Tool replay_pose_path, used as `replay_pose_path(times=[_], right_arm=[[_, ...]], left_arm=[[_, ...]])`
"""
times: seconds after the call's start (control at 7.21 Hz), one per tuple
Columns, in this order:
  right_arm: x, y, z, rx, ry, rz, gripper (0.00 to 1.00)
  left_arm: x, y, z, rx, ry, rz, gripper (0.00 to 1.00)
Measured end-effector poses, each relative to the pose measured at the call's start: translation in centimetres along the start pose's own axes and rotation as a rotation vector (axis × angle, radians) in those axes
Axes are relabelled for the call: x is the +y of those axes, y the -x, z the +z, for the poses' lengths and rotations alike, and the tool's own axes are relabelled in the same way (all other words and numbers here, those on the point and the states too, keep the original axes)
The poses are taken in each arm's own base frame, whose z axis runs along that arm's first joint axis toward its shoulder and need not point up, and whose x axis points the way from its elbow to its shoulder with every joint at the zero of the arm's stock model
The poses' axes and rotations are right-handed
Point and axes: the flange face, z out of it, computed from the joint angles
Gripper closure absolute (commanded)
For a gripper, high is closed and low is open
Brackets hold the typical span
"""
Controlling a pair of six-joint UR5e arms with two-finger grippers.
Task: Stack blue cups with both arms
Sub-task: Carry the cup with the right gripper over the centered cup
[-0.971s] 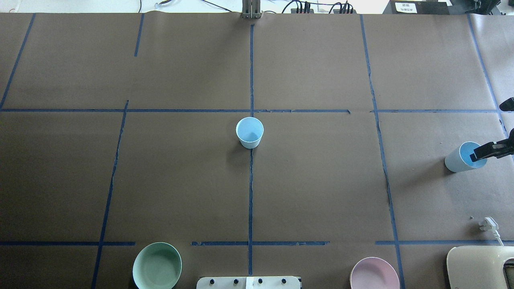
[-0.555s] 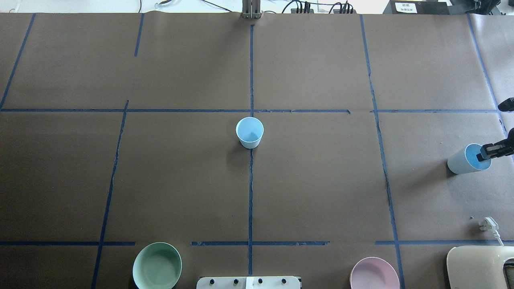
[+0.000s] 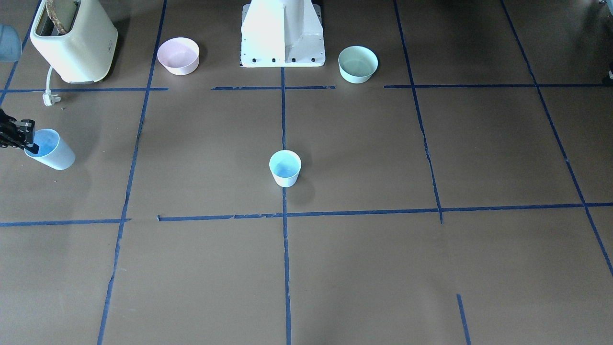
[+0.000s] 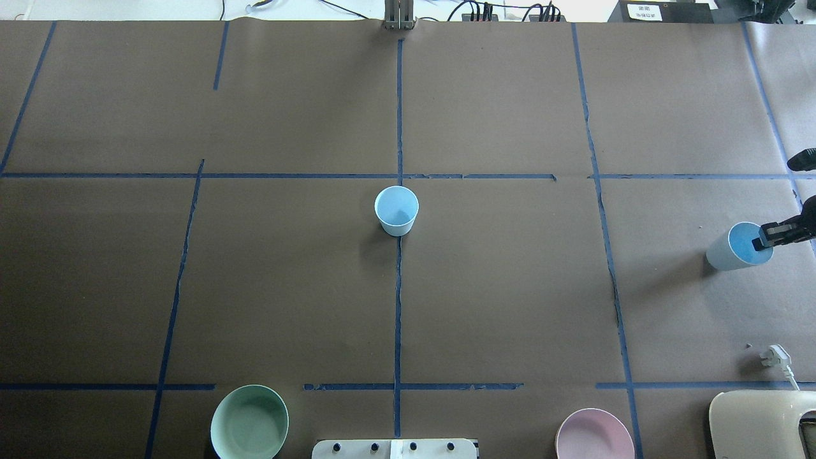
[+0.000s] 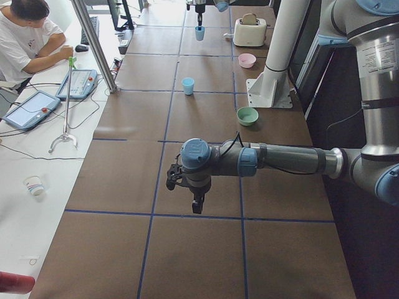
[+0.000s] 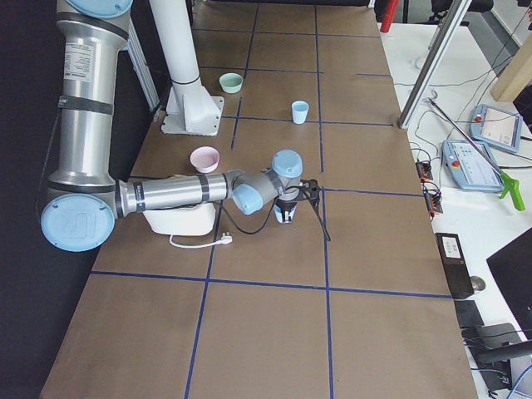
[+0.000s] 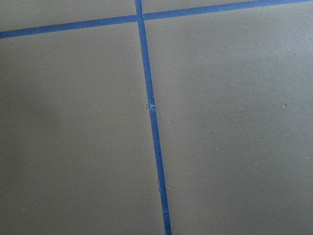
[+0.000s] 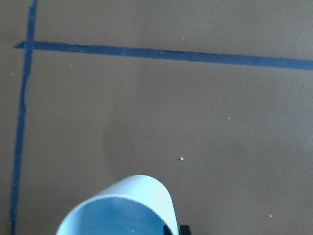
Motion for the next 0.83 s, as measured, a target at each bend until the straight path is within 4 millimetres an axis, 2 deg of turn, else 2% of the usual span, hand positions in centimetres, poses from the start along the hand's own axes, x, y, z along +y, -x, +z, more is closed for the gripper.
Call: replay_pose_path(times=[0.14,0.28,0.42,0.55,0.69,0.83], right_arm=[[-2.4,6.9,-1.5,-0.020,0.007,0.063,1.00],[-4.3,14.7,-2.7,-0.045,0.018,0.125,1.00],[-5.2,23.2,-3.4,-0.061,0.026,0.186,1.00],[-5.0,31.3,-3.6,-0.061,0.015,0.241,1.00],[-4.5,37.6,-3.6,-0.062,-0.006,0.291,1.00],[-4.2,42.4,-3.2,-0.061,-0.028,0.330,1.00]], left_arm=[[0.0,0.2,0.1,-0.001,0.003,-0.006,0.00],[0.1,0.4,0.3,-0.001,0.006,-0.011,0.00],[0.1,0.4,0.3,-0.002,0.007,-0.012,0.00],[0.1,0.4,0.3,-0.002,0.007,-0.012,0.00],[0.1,0.4,0.3,-0.002,0.006,-0.012,0.00],[0.1,0.4,0.3,-0.002,0.006,-0.012,0.00]])
